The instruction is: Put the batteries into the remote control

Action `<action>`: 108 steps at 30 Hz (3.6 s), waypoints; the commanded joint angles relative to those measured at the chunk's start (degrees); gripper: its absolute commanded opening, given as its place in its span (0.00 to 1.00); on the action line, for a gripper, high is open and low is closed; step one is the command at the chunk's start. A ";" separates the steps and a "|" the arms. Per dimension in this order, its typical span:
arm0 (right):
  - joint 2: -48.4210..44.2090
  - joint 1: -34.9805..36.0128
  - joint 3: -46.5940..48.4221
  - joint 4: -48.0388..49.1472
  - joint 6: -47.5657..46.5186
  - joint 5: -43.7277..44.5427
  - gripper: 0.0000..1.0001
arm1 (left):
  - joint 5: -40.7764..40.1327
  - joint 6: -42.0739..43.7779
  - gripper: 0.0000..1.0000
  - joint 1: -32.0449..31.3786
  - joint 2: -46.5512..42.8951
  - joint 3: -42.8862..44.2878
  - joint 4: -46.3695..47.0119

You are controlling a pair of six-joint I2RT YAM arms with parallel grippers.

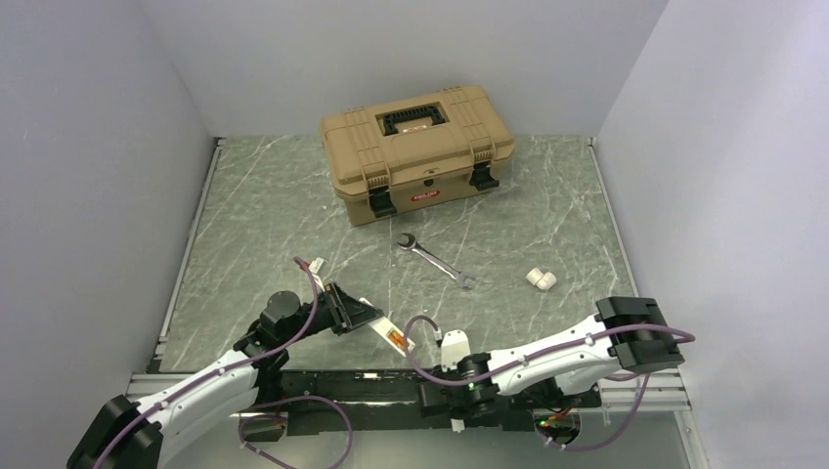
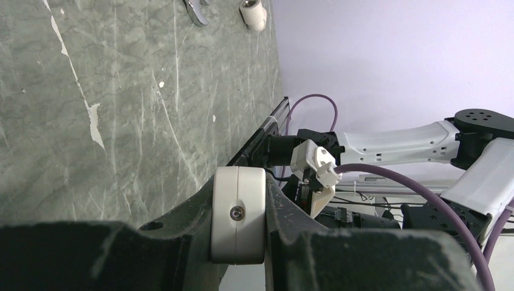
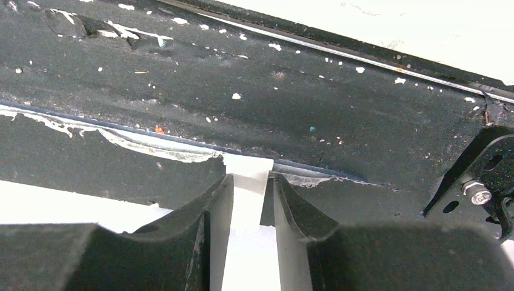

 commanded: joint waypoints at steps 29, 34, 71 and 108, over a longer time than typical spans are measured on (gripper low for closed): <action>4.10 -1.48 -1.79 1.20 5.51 7.77 0.36 | -0.39 0.31 0.02 -0.16 1.00 -1.98 2.83; 3.28 -2.26 -2.11 0.96 6.09 8.68 0.38 | -0.30 0.36 0.02 -0.16 1.37 -1.80 2.94; -0.45 -3.40 1.29 1.49 -2.56 5.98 0.51 | -0.65 0.23 0.02 -0.12 -0.28 -2.54 1.96; -1.03 -3.00 -3.23 12.29 -3.77 4.65 0.48 | -0.69 0.67 0.02 -0.16 -1.27 -2.08 0.44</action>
